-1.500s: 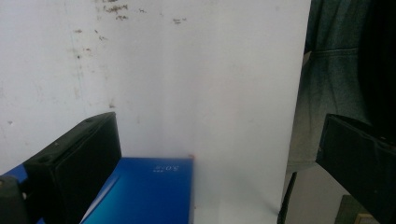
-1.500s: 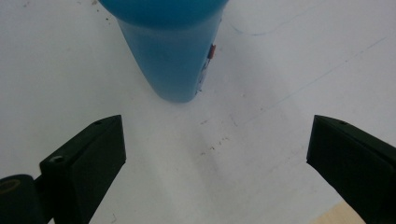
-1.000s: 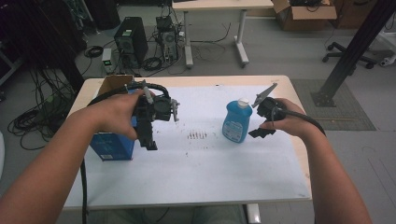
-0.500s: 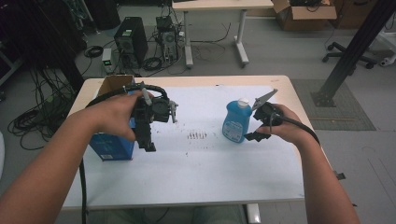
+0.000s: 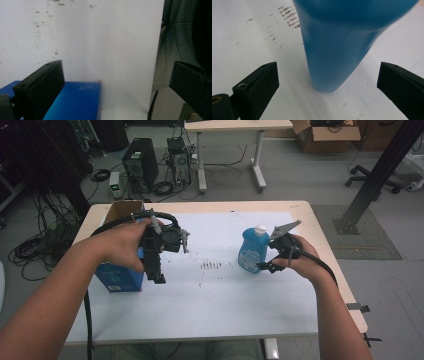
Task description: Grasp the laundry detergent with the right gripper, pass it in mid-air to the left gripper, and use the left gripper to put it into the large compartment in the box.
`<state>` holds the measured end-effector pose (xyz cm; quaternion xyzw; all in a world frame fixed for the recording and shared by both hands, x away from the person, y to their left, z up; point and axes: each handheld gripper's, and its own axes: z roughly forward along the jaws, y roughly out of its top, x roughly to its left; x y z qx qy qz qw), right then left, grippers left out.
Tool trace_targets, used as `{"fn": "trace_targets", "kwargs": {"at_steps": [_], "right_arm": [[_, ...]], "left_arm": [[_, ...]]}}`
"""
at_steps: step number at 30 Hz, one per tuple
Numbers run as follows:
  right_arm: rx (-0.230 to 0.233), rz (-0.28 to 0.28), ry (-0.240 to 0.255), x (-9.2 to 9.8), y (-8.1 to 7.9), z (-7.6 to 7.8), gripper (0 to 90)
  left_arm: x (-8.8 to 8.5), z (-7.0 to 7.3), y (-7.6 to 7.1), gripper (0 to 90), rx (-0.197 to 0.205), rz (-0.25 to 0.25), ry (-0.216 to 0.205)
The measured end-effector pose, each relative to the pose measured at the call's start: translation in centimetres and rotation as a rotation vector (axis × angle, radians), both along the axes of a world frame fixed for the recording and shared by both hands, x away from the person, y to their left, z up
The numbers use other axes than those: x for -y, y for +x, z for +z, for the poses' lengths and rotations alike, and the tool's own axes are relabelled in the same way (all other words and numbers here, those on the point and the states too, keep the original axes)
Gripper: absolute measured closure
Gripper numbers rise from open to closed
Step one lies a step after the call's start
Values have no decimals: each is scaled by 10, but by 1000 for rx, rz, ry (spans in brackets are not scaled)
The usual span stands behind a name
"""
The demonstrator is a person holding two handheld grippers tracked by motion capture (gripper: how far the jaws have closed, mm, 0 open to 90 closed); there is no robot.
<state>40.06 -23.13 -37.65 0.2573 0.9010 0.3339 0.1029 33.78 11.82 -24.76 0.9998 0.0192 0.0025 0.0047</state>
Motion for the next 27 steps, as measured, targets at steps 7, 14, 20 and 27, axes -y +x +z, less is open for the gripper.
{"fn": "trace_targets", "kwargs": {"at_steps": [7,14,20,27], "right_arm": [[18,-13,57,2,-2,-6,35],[28,-5,93,-4,-1,-11,34],[34,-5,106,-8,0,-13,32],[65,-21,139,-8,0,-13,29]], "left_arm": [[0,1,0,2,3,-2,-1],[1,0,-1,2,5,-4,-4],[0,0,-2,2,4,-3,-2],[-3,-1,-3,2,-3,1,8]]}}
